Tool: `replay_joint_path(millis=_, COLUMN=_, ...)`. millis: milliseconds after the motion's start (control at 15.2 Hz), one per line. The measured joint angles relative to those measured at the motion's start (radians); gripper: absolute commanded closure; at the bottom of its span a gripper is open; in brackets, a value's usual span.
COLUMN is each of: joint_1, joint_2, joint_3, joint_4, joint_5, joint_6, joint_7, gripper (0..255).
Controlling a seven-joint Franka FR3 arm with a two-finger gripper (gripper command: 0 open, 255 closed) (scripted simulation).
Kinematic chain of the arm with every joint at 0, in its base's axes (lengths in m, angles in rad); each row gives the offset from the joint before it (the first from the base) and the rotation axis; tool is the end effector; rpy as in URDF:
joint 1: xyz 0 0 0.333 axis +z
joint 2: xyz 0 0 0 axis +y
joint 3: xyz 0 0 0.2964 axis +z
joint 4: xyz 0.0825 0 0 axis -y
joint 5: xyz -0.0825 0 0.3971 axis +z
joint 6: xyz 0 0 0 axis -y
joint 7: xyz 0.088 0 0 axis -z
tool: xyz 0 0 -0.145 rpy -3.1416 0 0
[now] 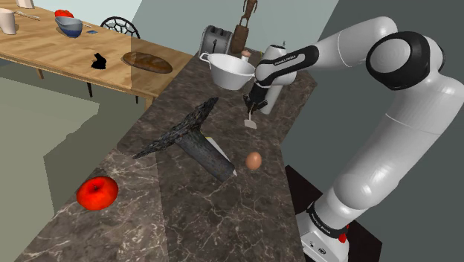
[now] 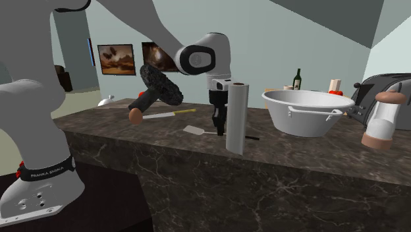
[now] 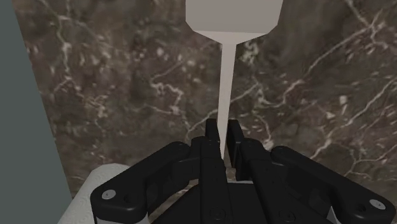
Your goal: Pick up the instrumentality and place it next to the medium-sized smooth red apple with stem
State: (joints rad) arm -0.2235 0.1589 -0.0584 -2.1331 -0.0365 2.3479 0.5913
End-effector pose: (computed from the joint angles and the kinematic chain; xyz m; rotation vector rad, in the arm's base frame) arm 0.5538 -0.1621 0.2727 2.8380 -1.2799 0.0949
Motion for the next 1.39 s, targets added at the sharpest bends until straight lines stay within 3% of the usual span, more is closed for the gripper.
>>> replay_joint_path(millis=1386, joint_1=0.001, joint_2=-0.115, joint_3=0.0, joint_4=0.123, joint_5=-0.002, joint_6=-0.238, joint_7=-0.006, gripper=255)
